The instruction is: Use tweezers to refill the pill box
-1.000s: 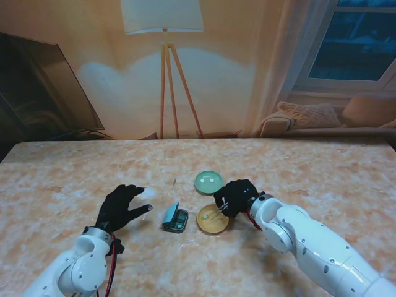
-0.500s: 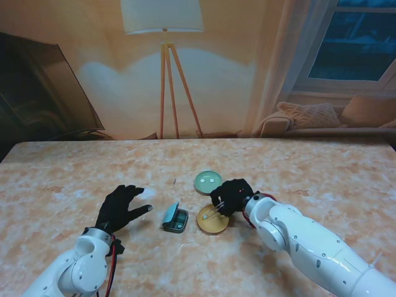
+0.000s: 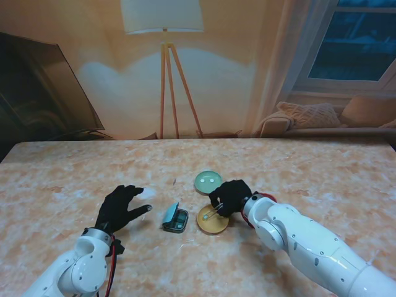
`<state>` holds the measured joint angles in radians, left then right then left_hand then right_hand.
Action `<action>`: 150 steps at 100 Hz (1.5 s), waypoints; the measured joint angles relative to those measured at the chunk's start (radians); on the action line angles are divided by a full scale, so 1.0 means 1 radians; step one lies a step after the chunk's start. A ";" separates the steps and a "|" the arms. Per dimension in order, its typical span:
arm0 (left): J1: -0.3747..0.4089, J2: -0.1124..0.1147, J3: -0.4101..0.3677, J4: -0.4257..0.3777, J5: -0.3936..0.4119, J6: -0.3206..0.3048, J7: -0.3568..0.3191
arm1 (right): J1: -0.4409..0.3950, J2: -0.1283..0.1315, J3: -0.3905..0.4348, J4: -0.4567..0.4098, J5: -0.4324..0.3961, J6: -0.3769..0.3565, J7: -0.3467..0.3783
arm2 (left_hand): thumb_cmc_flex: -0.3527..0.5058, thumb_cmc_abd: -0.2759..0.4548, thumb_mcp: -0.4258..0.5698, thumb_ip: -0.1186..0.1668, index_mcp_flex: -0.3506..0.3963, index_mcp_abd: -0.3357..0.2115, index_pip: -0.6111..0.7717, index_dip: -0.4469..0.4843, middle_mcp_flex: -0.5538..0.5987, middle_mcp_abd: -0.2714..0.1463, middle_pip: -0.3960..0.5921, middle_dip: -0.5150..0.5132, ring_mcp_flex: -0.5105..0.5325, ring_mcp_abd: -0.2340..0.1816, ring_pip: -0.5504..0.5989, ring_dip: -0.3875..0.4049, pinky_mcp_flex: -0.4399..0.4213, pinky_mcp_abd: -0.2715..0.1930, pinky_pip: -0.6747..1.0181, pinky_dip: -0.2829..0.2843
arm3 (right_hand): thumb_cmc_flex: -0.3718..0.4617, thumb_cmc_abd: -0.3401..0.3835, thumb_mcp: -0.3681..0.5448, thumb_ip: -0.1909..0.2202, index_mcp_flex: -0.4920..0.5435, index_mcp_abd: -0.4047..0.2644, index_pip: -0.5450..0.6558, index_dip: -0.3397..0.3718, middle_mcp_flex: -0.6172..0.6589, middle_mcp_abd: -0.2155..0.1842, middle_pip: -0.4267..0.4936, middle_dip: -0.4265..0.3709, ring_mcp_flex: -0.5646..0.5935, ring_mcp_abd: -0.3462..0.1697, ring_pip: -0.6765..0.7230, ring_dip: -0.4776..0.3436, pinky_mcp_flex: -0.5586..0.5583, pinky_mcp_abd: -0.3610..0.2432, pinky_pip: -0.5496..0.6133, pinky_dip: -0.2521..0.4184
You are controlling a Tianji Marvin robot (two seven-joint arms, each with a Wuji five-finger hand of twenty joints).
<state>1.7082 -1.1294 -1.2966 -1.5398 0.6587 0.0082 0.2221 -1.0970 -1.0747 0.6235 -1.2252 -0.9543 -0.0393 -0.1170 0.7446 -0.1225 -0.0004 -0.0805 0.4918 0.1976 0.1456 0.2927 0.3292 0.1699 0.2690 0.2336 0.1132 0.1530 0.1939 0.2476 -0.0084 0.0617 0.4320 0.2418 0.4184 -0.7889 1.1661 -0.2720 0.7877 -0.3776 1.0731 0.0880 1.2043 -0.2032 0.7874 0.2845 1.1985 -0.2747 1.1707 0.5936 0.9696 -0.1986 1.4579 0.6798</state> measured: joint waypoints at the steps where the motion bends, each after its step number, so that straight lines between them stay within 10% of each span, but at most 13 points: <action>1: 0.000 0.000 0.000 0.000 0.000 0.000 0.000 | 0.001 0.000 -0.001 0.001 0.000 0.000 0.000 | 0.000 0.000 0.000 0.000 0.000 0.000 0.000 0.000 0.000 0.000 0.000 0.000 0.000 0.000 0.000 0.000 0.000 0.000 0.000 0.000 | 0.000 0.000 0.000 0.000 0.000 0.000 0.000 0.000 0.000 0.000 0.000 0.000 0.000 0.000 0.000 0.000 0.000 0.000 0.000 0.000; 79: 0.001 -0.003 0.000 0.007 -0.003 -0.006 0.018 | 0.016 -0.013 -0.022 0.036 0.028 0.000 -0.036 | 0.000 0.000 0.000 0.000 0.000 0.000 0.000 0.000 0.000 -0.001 0.000 0.000 0.000 -0.011 0.000 0.000 0.000 0.000 0.000 0.000 | 0.012 -0.002 -0.009 -0.007 0.060 -0.012 0.000 -0.028 0.048 0.014 0.026 0.001 0.055 0.010 0.011 0.010 0.052 0.005 0.035 0.012; 150: 0.003 -0.003 -0.001 0.007 -0.006 -0.005 0.011 | -0.053 0.001 0.073 -0.105 -0.049 -0.018 -0.020 | 0.000 0.000 0.000 0.000 0.000 0.000 0.000 0.000 0.000 -0.001 0.000 0.000 0.000 -0.011 0.000 0.000 0.000 -0.001 0.000 0.000 | 0.012 -0.028 0.018 -0.025 0.084 0.005 0.000 -0.029 0.069 0.009 0.059 -0.002 0.079 0.010 0.024 0.010 0.079 0.006 0.053 0.012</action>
<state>1.7114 -1.1326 -1.2976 -1.5325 0.6528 0.0033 0.2334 -1.1504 -1.0734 0.6963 -1.3299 -1.0029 -0.0570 -0.1366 0.7447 -0.1225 -0.0004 -0.0805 0.4918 0.1976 0.1456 0.2925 0.3292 0.1694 0.2690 0.2336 0.1132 0.1423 0.1939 0.2475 -0.0084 0.0612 0.4320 0.2417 0.4308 -0.8168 1.1840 -0.2967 0.8717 -0.3724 1.0731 0.0594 1.2729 -0.1942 0.8469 0.2829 1.2779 -0.2649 1.1949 0.6039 1.0482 -0.1927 1.5109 0.6923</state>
